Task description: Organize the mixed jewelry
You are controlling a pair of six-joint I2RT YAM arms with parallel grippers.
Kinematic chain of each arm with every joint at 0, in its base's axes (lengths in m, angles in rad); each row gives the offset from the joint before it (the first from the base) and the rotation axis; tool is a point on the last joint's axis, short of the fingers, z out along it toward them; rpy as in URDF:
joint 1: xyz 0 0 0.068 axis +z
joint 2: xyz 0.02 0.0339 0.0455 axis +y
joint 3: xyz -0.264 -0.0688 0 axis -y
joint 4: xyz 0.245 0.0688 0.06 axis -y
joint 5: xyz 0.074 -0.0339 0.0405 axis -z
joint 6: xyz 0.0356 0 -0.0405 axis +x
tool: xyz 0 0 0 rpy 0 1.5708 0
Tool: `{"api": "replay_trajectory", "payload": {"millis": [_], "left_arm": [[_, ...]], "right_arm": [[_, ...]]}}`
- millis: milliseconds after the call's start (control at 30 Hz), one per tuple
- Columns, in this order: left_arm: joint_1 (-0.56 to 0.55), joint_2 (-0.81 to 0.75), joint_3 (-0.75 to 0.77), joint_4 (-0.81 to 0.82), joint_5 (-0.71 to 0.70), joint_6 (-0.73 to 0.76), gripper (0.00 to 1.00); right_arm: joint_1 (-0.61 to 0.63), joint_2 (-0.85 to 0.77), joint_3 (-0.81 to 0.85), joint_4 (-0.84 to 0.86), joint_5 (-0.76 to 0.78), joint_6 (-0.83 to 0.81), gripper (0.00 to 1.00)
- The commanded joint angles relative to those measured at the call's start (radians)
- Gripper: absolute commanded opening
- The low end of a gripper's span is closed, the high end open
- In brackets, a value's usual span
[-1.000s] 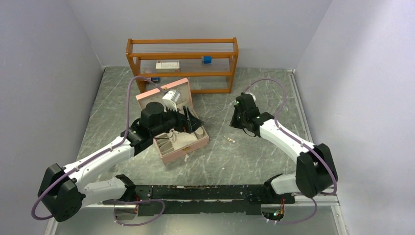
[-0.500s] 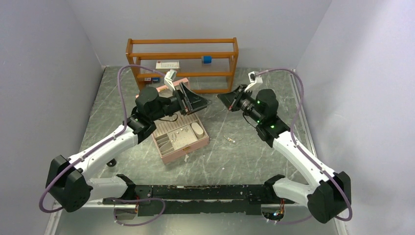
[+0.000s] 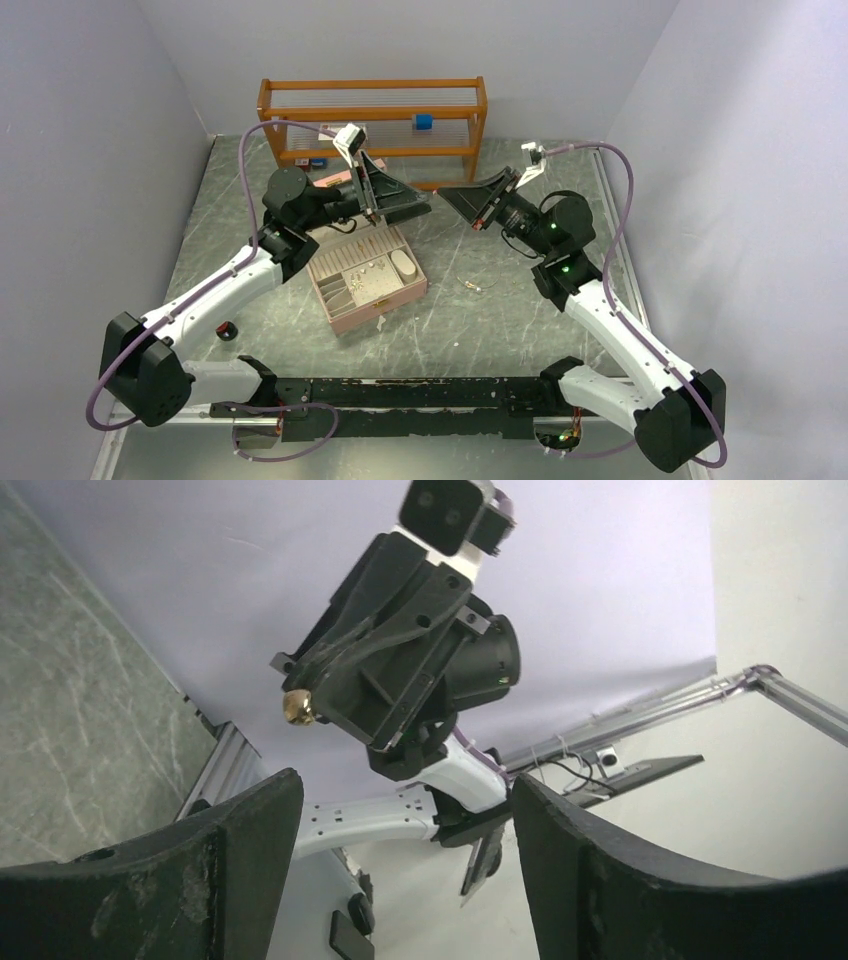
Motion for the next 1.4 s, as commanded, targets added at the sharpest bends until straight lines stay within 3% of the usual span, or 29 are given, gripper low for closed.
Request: {"api": "replay_trajectory", "payload": {"millis": [0,167,267,400,867,1233,1367], "left_arm": [[0.003,-0.001,0.050,0.066,0.083,-0.041,0.81],[0.003,0.005,0.057,0.020,0.077,-0.018,0.86],[0.003,0.012,0.037,0.054,0.081,-0.041,0.79],[0.004,0.028,0.015,0.139,0.092,-0.103,0.62],[0.003,0.045,0.002,0.149,0.084,-0.140,0.49],[0.004,0.036,0.004,0.068,0.084,-0.111,0.67],[0.005,0.041,0.002,0.042,0.085,-0.116,0.66]], "right_arm": [[-0.007,-0.009,-0.013,0.091,-0.080,0.077,0.00],[-0.006,0.002,-0.016,0.140,-0.112,0.129,0.00],[-0.008,0.007,-0.013,0.145,-0.121,0.135,0.00],[-0.006,0.020,-0.010,0.145,-0.145,0.141,0.00],[-0.006,0.024,-0.035,0.195,-0.194,0.178,0.00],[-0.007,0.006,-0.043,0.201,-0.164,0.132,0.00],[-0.007,0.000,-0.042,0.188,-0.182,0.066,0.00]]}}
